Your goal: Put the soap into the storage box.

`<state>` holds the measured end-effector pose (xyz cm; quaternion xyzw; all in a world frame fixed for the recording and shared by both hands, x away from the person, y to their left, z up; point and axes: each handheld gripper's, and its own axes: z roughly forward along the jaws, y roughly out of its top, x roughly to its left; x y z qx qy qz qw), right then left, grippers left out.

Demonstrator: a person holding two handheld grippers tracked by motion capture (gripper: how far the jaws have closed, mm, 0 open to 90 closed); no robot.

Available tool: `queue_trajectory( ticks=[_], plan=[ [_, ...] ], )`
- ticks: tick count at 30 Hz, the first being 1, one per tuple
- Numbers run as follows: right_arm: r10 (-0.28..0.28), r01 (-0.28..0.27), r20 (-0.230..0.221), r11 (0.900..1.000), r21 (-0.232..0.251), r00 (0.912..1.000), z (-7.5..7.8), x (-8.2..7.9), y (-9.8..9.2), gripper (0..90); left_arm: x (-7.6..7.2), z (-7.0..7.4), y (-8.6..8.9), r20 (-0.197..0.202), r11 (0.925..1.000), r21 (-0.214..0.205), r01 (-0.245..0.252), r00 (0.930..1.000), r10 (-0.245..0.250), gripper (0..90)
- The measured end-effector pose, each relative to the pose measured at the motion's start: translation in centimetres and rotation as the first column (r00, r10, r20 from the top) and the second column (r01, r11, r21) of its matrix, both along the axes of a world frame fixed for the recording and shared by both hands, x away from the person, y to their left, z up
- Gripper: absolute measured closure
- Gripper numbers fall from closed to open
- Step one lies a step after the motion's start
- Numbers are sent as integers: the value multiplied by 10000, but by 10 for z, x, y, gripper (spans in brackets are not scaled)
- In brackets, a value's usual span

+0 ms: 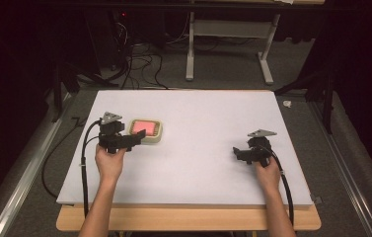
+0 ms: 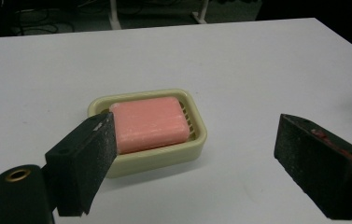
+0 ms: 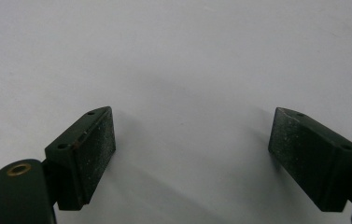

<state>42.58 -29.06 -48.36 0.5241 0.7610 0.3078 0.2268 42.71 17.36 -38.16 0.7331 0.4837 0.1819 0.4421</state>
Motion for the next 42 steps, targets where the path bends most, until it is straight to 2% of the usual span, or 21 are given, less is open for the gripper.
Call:
queue_trajectory(
  ticks=[5, 6, 8, 14, 25, 28, 35, 39, 42],
  plan=[
    [5, -5, 2, 10000, -5, 10000, 0, 0, 0, 154, -7, 2, 2, 116, 10000, -62, 15, 9999, -14, 140],
    [3, -3, 3, 10000, -8, 10000, 0, 0, 0, 154, -12, 3, 4, 311, 10000, 66, -48, 9995, 46, 141],
    [-10, 10, 5, 10000, -4, 10000, 0, 0, 0, 154, -14, 4, 5, 431, 10000, 61, -53, 9991, 50, 142],
    [-4, 4, -1, 10000, -4, 10000, 0, 0, 0, 154, -23, 5, 9, 542, 10000, 8, -14, 9985, 14, 142],
    [3, -3, 3, 10000, -9, 10000, 0, 0, 0, 154, -38, 3, 12, 524, 9998, -47, 207, 9984, -204, 142],
    [3, -3, 3, 10000, -11, 10000, 0, 0, 0, 154, -42, 1, 14, 525, 9996, -189, 233, 9984, -222, 142],
    [3, -3, 3, 10000, -12, 10000, 0, 0, 0, 154, -46, -2, 15, 532, 9993, -224, 304, 9982, -291, 143],
    [-2, 2, -1, 10000, -1, 10000, 0, 0, 0, 154, -48, -8, 15, 460, 9994, -67, 335, 9984, -332, 143],
    [1, -1, 2, 10000, -9, 10000, 0, 0, 0, 154, -48, -11, 16, 405, 9993, -167, 341, 9986, -334, 142]
  ],
)
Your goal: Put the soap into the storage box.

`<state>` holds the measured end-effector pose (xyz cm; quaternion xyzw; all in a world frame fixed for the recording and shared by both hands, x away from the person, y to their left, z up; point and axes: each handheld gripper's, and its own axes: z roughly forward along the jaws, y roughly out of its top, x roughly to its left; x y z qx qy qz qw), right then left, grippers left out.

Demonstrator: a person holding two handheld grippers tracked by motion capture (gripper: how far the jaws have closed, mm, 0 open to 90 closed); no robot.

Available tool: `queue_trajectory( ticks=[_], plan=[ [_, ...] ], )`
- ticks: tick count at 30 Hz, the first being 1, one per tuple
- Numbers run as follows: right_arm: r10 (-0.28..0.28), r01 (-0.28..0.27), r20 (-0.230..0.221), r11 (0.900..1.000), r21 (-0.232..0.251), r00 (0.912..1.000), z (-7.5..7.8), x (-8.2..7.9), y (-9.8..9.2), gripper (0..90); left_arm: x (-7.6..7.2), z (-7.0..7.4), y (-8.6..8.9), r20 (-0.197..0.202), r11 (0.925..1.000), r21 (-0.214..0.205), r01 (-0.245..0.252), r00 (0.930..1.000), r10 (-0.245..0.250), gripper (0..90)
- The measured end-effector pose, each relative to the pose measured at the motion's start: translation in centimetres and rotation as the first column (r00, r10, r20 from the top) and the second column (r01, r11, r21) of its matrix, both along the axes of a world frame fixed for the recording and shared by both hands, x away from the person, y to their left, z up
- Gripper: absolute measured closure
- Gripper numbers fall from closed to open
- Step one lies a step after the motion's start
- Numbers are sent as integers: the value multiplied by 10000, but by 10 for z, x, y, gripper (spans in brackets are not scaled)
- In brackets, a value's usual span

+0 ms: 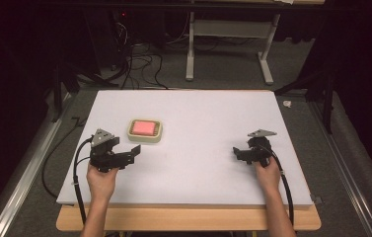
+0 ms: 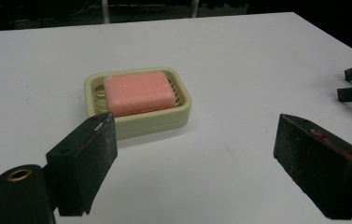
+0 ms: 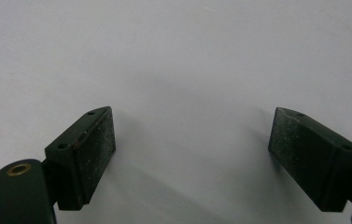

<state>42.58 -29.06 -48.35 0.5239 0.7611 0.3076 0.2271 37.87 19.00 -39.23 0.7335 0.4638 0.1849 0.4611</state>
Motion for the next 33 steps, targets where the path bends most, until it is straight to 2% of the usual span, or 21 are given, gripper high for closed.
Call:
queue_trajectory(
  ticks=[10, 18, 31, 33],
  plan=[
    [-3, 3, -3, 10000, 6, 10000, 0, 0, 0, 154, -2, -7, 6, -215, 9999, -112, -2, 9998, 0, 143],
    [-6, 6, -5, 10000, 1, 10000, 0, 0, 0, 154, -3, -13, 10, -375, 9995, -165, -256, 9990, 249, 142],
    [2, -2, -1, 10000, 2, 10000, 0, 0, 0, 154, 4, -29, 11, -884, 9990, -298, -320, 9957, 292, 143],
    [1, -1, -2, 10000, 4, 10000, 0, 0, 0, 154, 5, -32, 10, -958, 9995, -165, -271, 9951, 254, 143]
  ],
)
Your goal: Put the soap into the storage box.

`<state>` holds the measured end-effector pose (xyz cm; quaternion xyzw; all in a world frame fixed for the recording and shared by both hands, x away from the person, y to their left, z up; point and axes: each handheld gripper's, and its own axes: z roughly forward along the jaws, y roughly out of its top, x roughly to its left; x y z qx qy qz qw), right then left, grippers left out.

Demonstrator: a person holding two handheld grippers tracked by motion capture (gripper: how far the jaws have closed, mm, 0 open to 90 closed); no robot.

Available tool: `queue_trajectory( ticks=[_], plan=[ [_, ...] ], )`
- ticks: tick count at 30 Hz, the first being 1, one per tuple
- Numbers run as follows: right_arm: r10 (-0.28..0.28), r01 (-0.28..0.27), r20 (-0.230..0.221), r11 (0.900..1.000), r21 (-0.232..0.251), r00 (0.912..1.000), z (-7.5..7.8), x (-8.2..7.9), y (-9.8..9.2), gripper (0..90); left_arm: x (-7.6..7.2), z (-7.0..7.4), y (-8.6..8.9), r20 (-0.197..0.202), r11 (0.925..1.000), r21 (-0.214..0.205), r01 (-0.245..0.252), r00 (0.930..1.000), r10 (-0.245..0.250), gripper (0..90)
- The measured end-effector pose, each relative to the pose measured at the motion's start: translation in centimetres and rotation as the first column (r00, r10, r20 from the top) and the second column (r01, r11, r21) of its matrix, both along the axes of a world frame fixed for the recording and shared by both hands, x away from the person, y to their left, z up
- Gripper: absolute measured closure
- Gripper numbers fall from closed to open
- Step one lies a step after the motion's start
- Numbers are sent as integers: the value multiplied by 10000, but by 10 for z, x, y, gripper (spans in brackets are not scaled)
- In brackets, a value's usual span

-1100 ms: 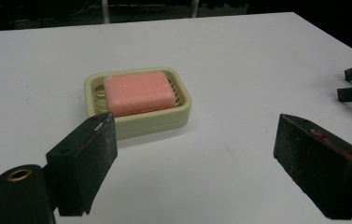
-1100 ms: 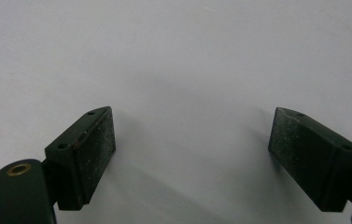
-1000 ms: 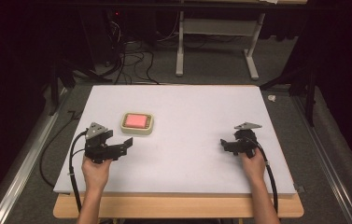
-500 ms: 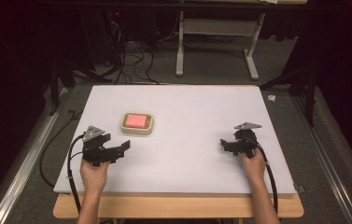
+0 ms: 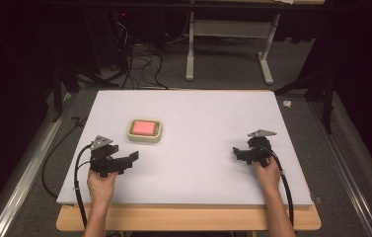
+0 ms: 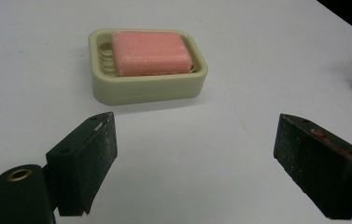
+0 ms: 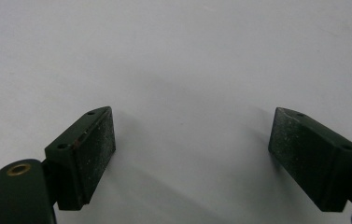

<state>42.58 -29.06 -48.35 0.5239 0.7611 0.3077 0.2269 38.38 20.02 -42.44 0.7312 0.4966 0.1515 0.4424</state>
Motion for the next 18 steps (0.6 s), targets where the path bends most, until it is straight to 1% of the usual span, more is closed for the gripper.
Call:
queue_trajectory(
  ticks=[3, 6, 10, 13, 16, 18],
  plan=[
    [1, -1, 1, 10000, -5, 10000, 0, 0, 0, 154, 2, -4, -2, -174, 10000, 62, 39, 9998, -38, 143],
    [-1, 1, 1, 10000, -7, 10000, 0, 0, 0, 154, 4, -6, -3, -239, 10000, 65, 75, 9997, -74, 144],
    [-2, 2, 0, 10000, -4, 10000, 0, 0, 0, 154, 6, -11, -5, -378, 9998, 203, 86, 9993, -79, 145],
    [-2, 2, 1, 10000, -7, 10000, 0, 0, 0, 154, 8, -14, -7, -477, 9998, 173, 106, 9988, -98, 146],
    [-2, 2, 1, 10000, -6, 10000, 0, 0, 0, 154, 9, -16, -9, -497, 9994, 324, 99, 9987, -83, 146],
    [-2, 2, 2, 10000, -6, 10000, 0, 0, 0, 154, 10, -17, -11, -515, 9994, 278, 226, 9984, -212, 145]
  ],
)
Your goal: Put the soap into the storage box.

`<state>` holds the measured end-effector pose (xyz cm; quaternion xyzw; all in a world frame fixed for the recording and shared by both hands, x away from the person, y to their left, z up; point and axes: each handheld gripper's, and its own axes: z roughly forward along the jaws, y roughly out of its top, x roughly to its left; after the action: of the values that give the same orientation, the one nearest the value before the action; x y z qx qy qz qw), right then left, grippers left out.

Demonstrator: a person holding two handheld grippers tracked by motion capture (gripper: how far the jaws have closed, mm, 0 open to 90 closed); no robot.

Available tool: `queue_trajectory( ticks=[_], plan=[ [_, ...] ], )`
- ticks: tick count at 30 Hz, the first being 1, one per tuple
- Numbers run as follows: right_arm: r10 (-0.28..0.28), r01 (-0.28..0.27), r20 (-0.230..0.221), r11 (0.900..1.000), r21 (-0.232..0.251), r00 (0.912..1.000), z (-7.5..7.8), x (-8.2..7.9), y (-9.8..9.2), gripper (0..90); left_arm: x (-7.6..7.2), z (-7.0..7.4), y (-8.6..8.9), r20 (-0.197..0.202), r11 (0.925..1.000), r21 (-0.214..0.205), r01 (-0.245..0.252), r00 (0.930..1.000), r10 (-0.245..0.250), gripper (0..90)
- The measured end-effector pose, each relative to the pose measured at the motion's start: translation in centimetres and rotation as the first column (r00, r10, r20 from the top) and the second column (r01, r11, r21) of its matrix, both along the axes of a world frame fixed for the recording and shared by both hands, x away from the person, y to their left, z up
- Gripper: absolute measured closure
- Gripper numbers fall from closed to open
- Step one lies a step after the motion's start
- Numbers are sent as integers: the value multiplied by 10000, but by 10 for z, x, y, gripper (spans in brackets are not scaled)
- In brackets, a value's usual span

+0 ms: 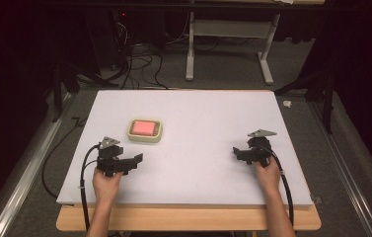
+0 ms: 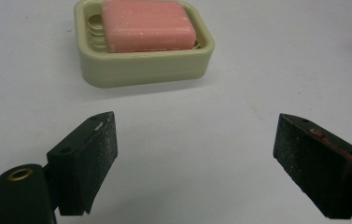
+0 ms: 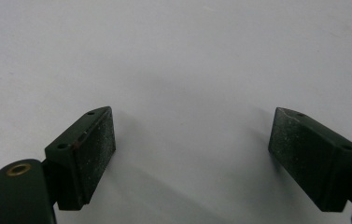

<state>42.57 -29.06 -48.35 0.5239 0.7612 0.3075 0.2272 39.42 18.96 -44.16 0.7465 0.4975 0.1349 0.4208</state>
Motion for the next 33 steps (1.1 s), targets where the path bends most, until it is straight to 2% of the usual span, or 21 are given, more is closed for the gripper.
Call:
queue_trajectory(
  ticks=[5, 11, 15, 20, 28, 33],
  plan=[
    [-1, 1, -1, 10000, -2, 10000, 0, 0, 0, 154, 1, -3, -8, -51, 9996, -23, 297, 9995, -297, 145],
    [-2, 2, -1, 10000, -3, 10000, 0, 0, 0, 154, 5, -7, -14, -64, 9995, -78, 319, 9995, -320, 145],
    [-4, 4, 0, 10000, -1, 10000, 0, 0, 0, 154, 8, -11, -19, -108, 9992, 199, 356, 9993, -354, 145],
    [-1, 1, 0, 10000, -4, 10000, 0, 0, 0, 154, 9, -14, -23, -75, 9989, 288, 359, 9993, -357, 145],
    [-1, 1, 1, 10000, -6, 10000, 0, 0, 0, 154, 13, -21, -32, -90, 9971, 660, 389, 9992, -384, 146],
    [-3, 3, 0, 10000, -5, 10000, 0, 0, 0, 153, 16, -24, -35, -233, 9976, 567, 401, 9990, -388, 147]
  ],
)
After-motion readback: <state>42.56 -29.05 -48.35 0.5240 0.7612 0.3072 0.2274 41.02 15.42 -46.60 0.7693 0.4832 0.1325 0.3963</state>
